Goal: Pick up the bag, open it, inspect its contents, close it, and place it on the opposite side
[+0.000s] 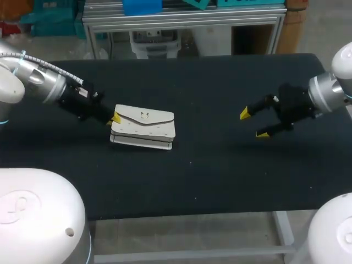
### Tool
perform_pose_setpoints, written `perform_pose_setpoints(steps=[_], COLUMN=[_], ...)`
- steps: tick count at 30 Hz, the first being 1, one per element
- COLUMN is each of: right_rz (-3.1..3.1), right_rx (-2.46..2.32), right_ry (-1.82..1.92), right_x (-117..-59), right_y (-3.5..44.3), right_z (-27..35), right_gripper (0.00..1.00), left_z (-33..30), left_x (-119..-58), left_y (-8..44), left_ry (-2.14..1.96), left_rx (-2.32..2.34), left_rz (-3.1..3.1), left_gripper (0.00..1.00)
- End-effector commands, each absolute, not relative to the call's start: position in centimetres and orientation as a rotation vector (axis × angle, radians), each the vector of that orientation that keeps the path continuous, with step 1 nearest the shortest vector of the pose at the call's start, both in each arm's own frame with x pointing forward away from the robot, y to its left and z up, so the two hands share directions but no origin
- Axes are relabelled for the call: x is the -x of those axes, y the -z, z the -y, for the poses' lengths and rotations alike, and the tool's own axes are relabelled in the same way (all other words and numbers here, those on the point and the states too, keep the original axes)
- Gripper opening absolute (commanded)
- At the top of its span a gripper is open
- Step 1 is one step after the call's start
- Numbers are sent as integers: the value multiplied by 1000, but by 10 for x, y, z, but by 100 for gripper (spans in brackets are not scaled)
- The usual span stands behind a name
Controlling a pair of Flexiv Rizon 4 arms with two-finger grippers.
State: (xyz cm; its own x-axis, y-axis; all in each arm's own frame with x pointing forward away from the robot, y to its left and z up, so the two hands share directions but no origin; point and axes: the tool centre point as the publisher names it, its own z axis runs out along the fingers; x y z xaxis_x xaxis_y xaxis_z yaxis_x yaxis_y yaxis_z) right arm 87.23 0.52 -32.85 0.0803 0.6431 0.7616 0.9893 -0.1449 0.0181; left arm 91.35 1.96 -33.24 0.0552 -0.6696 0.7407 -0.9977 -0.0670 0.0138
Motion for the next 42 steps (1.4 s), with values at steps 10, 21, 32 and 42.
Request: perform_pose_setpoints(steps=[10, 21, 32, 42], right_rz=[1767, 1816, 1810, 1801], right_rx=[1943, 2001, 2079, 2086], right_ry=[890, 844, 834, 831], right_x=[-918, -942, -946, -946], right_y=[306, 298, 296, 296], right_z=[84, 123, 134, 135], right_gripper=[100, 100, 100, 100], left_z=[-87, -170, -231, -271], left_x=[-977, -1041, -1088, -1111], left_y=[304, 302, 296, 296], left_ry=[-936, -861, -866, -813], left_rx=[-1770, -1791, -1843, -1840], left_rz=[1887, 1991, 2033, 2067], left_gripper=[0, 0, 0, 0])
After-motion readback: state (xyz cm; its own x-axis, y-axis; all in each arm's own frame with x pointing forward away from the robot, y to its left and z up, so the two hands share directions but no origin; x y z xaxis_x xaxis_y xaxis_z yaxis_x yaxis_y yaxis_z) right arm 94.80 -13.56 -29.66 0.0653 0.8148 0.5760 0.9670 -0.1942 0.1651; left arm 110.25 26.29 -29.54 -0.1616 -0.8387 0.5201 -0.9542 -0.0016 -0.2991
